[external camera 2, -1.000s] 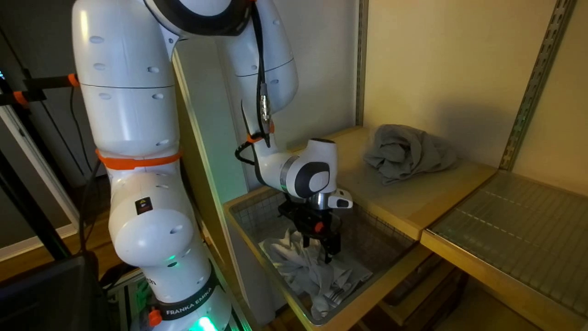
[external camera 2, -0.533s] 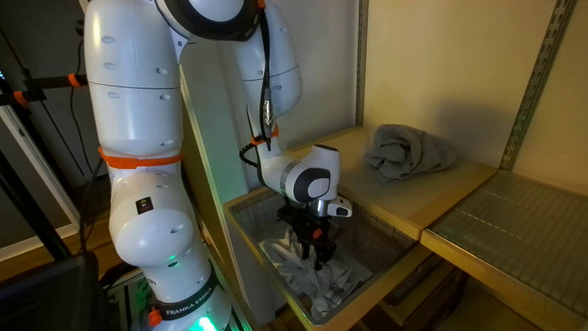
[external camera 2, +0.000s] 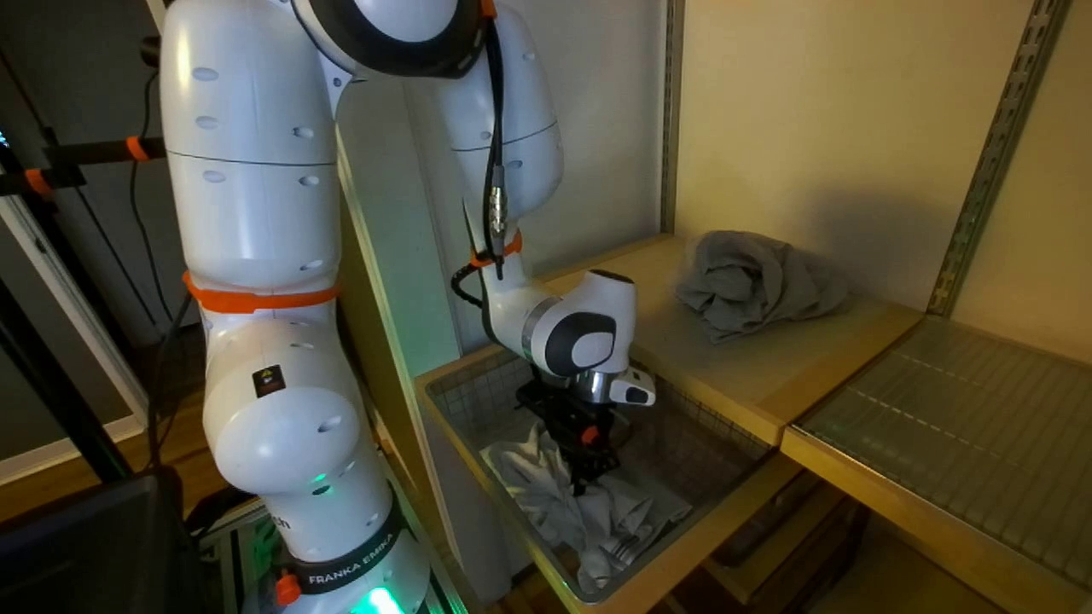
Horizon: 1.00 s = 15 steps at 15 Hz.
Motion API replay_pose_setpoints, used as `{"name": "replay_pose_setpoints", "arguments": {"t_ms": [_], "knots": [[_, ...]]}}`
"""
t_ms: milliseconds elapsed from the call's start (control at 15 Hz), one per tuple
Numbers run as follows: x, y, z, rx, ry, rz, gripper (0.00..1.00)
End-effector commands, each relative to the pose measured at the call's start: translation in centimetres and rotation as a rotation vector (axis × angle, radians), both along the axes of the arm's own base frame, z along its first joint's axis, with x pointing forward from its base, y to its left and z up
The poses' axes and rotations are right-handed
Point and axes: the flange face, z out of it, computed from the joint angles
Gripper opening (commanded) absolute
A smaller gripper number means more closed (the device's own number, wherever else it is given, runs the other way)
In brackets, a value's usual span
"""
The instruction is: Remove a white cloth from the left tray and put it on the table on the left
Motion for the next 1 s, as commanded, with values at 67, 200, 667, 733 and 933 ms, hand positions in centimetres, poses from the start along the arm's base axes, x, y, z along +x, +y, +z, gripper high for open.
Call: {"name": "replay_pose_setpoints", "arguments": {"t_ms": [67, 200, 667, 733, 933], "knots": [[2.3, 0.6, 4.2, 0.056, -0.107, -0.005, 0.01], [3.8, 1.1, 7.8, 0.093, -0.213, -0.01, 0.01], [5.7, 2.4, 20.1, 0.209, -0.402, 0.0, 0.01], [5.6, 2.3, 21.2, 0.205, -0.38, -0.004, 0.01], [6.0, 1.9, 25.7, 0.211, -0.381, -0.016, 0.01]]}}
